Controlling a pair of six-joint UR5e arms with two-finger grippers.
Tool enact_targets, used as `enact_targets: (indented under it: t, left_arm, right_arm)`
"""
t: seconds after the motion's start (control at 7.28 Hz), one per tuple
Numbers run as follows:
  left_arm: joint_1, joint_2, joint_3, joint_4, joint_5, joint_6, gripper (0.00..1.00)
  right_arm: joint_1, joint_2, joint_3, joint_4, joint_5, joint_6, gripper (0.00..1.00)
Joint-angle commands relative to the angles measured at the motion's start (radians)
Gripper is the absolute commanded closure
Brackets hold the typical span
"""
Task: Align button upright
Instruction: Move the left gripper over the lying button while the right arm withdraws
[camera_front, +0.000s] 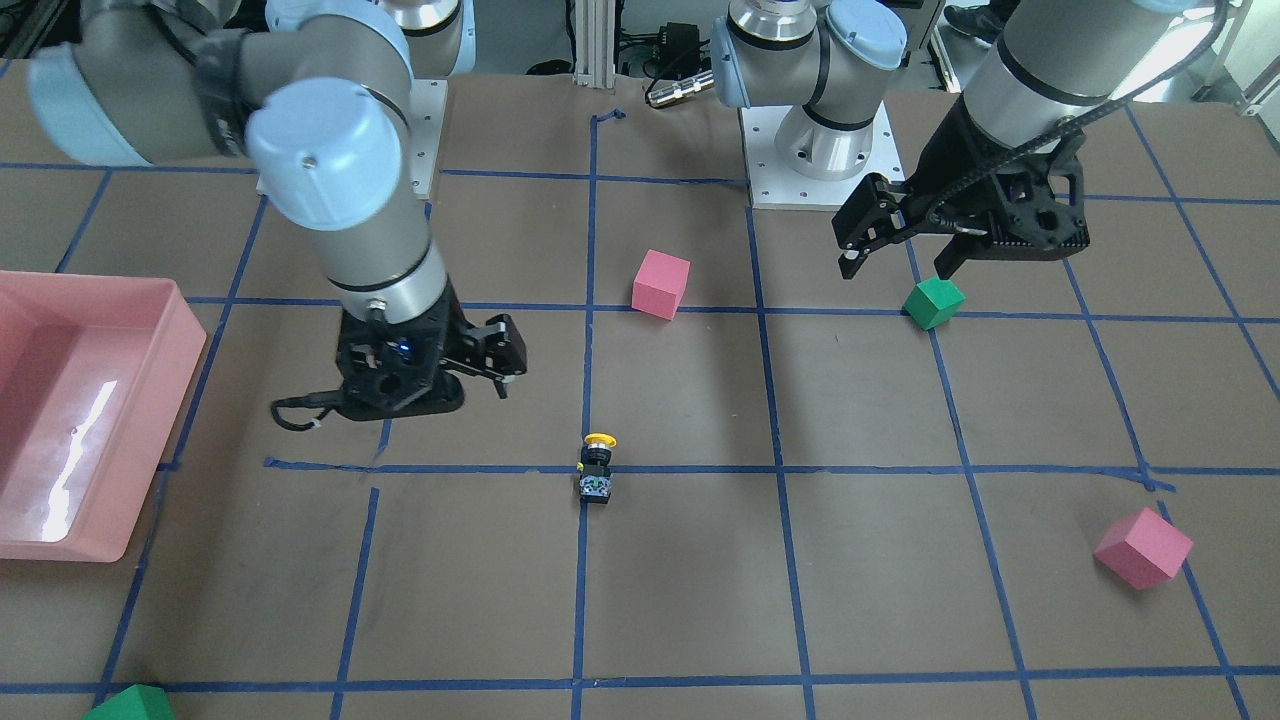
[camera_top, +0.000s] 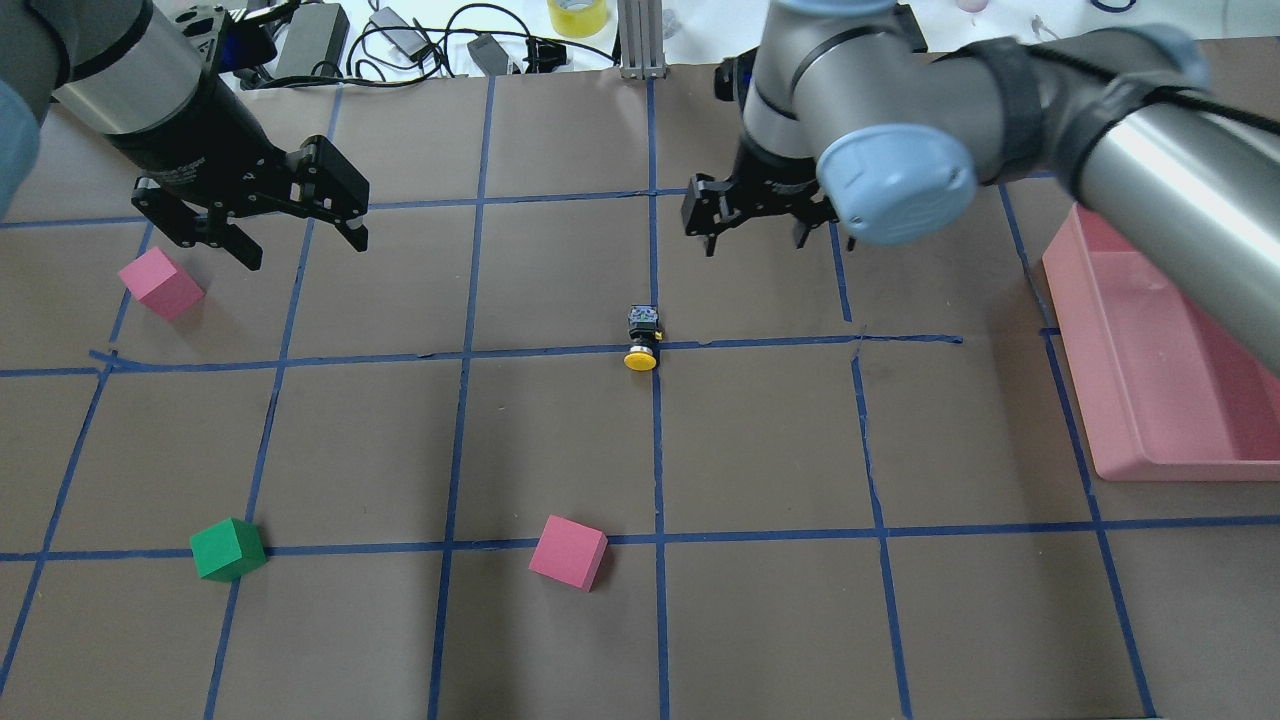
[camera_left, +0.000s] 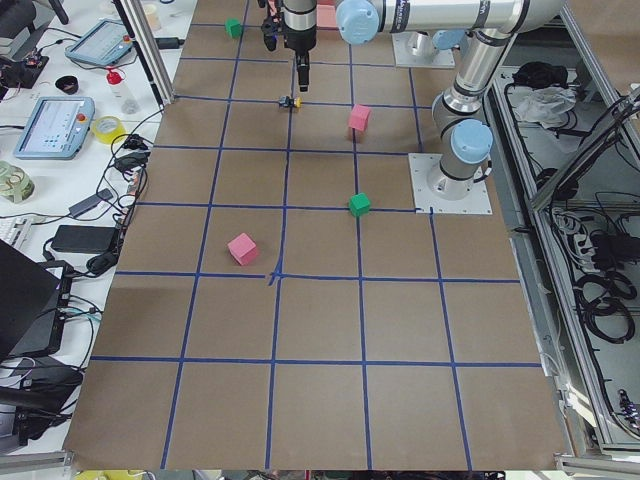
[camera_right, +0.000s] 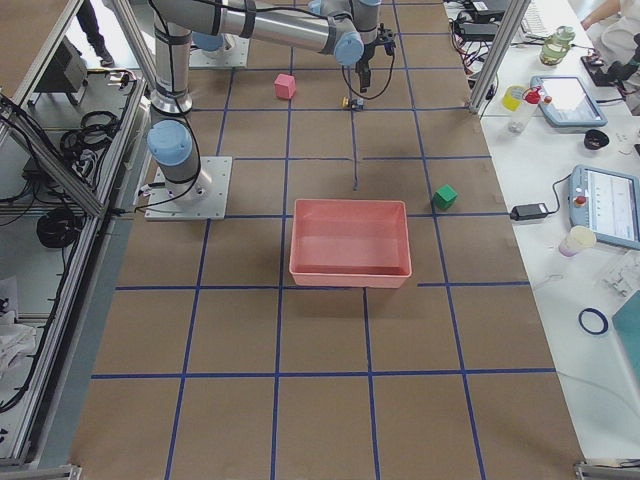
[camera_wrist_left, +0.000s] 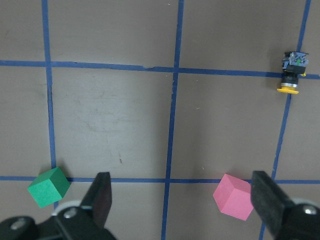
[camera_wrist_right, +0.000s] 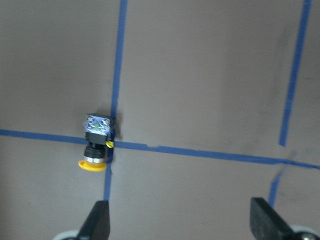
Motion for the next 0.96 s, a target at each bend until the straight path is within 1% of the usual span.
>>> enact_targets:
  t: [0.0,0.14,0.27,0.41,0.55,0.69,0.82]
  left_arm:
    - [-0.108,-0.026,-0.024,0.081,-0.003,-0.076,0.0]
    - [-0.19,-0.056,-0.075,0.171,-0.009,-0.184,0.0]
    - [-0.225,-0.089,-0.129,0.256,-0.038,-0.211,0.0]
    - [-0.232,-0.113,-0.154,0.316,-0.086,-0.236,0.0]
    - [-0.27,-0.133,-0.154,0.357,-0.083,-0.249,0.0]
    - [-0.308,-0.15,-0.156,0.372,-0.077,-0.274,0.0]
    - [-0.318,-0.166,-0.157,0.388,-0.06,-0.276,0.0]
  right_arm:
    - [-0.102,-0.153,-0.056,0.236,-0.034,-0.046,0.0]
    - [-0.099,-0.189,-0.064,0.264,-0.025,-0.044,0.0]
    - [-0.102,-0.197,-0.066,0.266,-0.037,-0.044,0.0]
    - [-0.097,-0.195,-0.063,0.26,-0.03,-0.04,0.0]
    - [-0.103,-0.192,-0.064,0.255,-0.037,-0.04,0.0]
    - [-0.105,-0.192,-0.063,0.257,-0.042,-0.038,0.0]
    - [-0.103,-0.192,-0.063,0.252,-0.039,-0.035,0.0]
